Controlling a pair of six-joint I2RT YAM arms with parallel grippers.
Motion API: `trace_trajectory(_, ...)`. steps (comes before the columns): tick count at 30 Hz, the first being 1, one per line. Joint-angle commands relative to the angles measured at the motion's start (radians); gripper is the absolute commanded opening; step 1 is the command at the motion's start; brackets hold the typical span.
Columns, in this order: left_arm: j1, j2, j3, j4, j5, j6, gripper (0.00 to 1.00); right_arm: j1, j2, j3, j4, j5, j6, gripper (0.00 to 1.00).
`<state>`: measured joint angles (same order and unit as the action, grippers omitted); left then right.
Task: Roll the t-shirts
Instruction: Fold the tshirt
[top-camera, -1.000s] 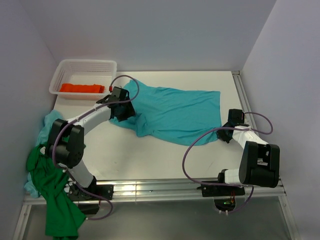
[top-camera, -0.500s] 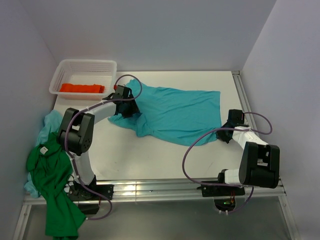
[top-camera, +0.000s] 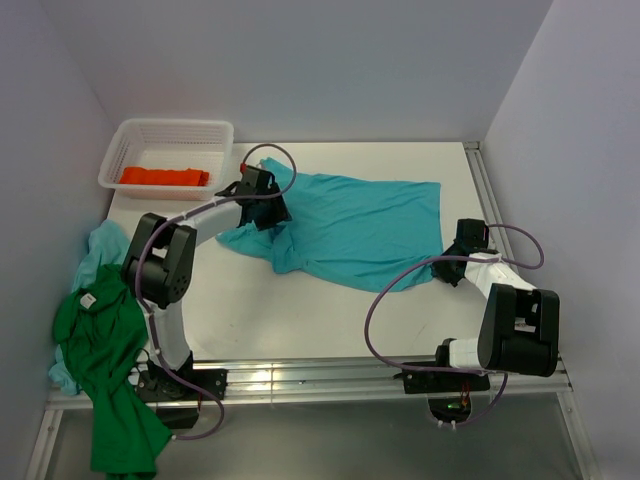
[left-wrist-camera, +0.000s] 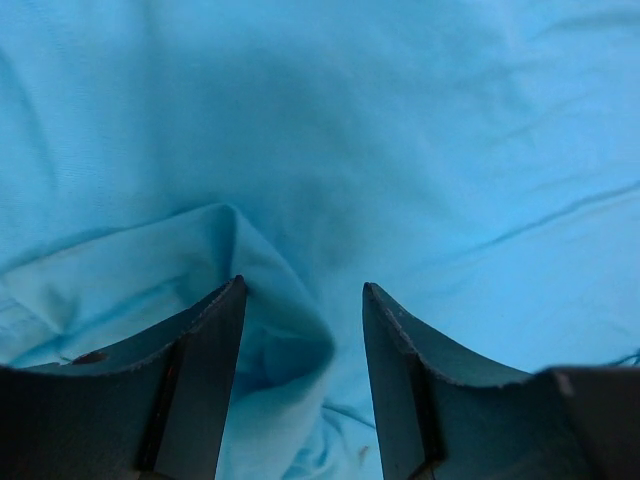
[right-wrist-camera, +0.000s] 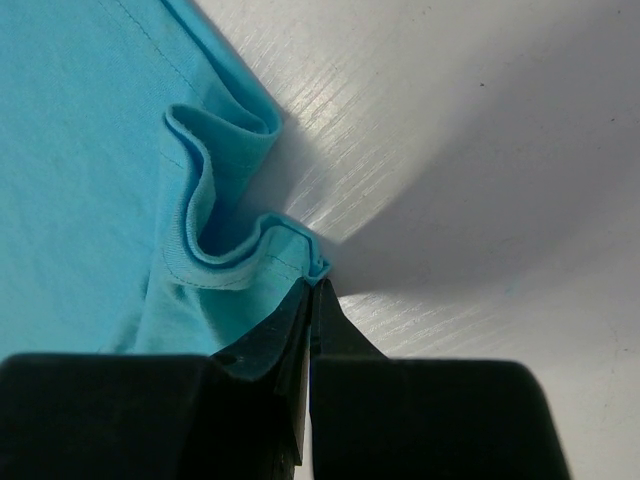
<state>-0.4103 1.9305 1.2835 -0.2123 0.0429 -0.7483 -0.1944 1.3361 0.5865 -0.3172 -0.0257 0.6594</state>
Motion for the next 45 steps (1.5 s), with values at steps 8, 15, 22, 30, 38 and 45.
trace_trajectory(8,-0.055,0.084,0.155,-0.185,-0.12,0.0,0.51,-0.002,-0.025,-0.005,0.018,-0.005,-0.014,0.0)
trace_trajectory(15,-0.056,0.027,0.12,-0.242,-0.159,-0.005,0.43,-0.002,-0.028,-0.007,0.018,-0.005,-0.012,0.0)
trace_trajectory(22,-0.056,-0.065,0.091,-0.305,-0.225,-0.006,0.0,-0.002,-0.043,-0.011,0.015,-0.003,-0.017,0.0)
trace_trajectory(30,-0.056,-0.362,-0.057,-0.421,-0.288,-0.084,0.0,0.024,-0.214,-0.022,-0.058,0.024,-0.029,0.0)
trace_trajectory(38,-0.055,-0.694,-0.182,-0.542,-0.336,-0.224,0.0,0.026,-0.419,0.067,-0.177,-0.017,-0.021,0.0)
trace_trajectory(45,-0.055,-0.815,0.021,-0.628,-0.37,-0.214,0.0,0.024,-0.505,0.3,-0.24,-0.147,-0.011,0.0)
